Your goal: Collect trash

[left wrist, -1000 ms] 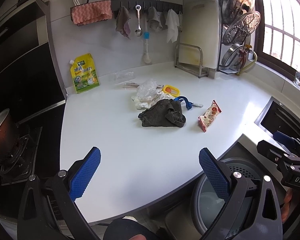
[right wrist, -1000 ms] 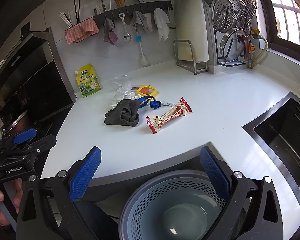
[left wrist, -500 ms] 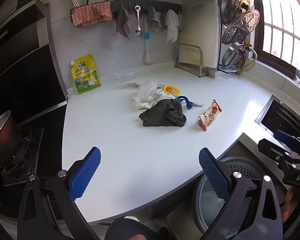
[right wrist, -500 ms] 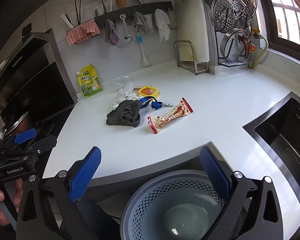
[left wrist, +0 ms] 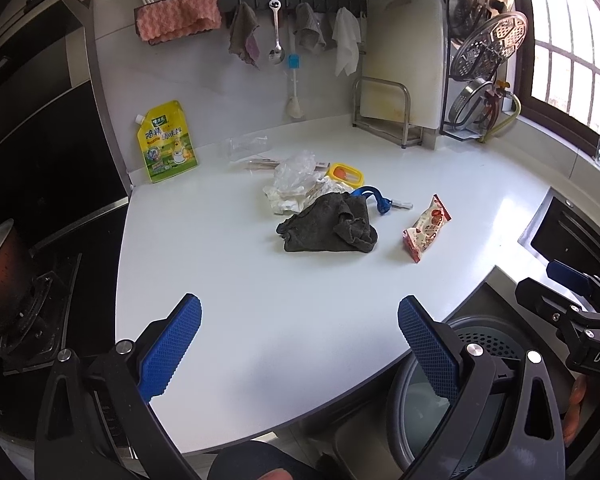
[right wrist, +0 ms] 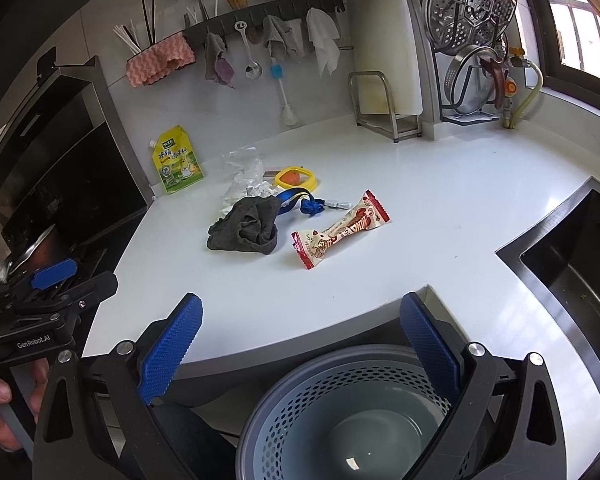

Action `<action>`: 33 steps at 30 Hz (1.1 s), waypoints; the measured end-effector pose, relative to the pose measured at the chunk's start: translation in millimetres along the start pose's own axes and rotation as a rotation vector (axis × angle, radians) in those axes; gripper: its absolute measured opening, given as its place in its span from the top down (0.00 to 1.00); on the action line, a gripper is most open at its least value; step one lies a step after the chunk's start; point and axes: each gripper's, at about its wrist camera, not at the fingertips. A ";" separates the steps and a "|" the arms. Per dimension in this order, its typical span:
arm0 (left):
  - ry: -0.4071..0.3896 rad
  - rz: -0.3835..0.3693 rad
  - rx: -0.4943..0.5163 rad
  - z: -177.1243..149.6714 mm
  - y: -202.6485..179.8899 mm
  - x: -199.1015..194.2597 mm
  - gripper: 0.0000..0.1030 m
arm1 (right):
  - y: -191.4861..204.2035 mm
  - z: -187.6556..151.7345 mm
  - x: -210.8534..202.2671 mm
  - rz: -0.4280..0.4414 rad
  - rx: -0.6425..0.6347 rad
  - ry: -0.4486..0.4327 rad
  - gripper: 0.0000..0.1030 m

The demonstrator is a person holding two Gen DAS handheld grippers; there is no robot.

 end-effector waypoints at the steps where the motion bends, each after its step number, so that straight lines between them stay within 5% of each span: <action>1: 0.002 0.002 0.000 0.0 -0.2 1.4 0.06 | -0.9 0.7 0.7 0.003 0.001 0.000 0.08; 18: 0.022 0.001 0.022 0.6 -11.1 22.9 0.06 | -12.0 1.3 8.9 0.006 0.014 0.008 0.08; 25: 0.084 -0.069 0.042 29.3 -30.0 88.0 0.06 | -16.7 17.4 35.5 -0.015 -0.020 0.040 0.08; 30: 0.199 -0.110 0.035 46.7 -50.7 150.2 0.06 | -26.2 30.7 46.3 -0.013 -0.013 0.025 0.08; 33: 0.195 -0.086 0.061 56.0 -62.7 174.5 0.08 | -34.6 33.7 53.2 -0.016 -0.004 0.030 0.08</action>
Point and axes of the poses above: each gripper's, at about its wrist camera, not at the fingertips, and x roughly the way its jaws point, y to its left, z to its top, and after that the axes turned 12 degrees about z, right-handed
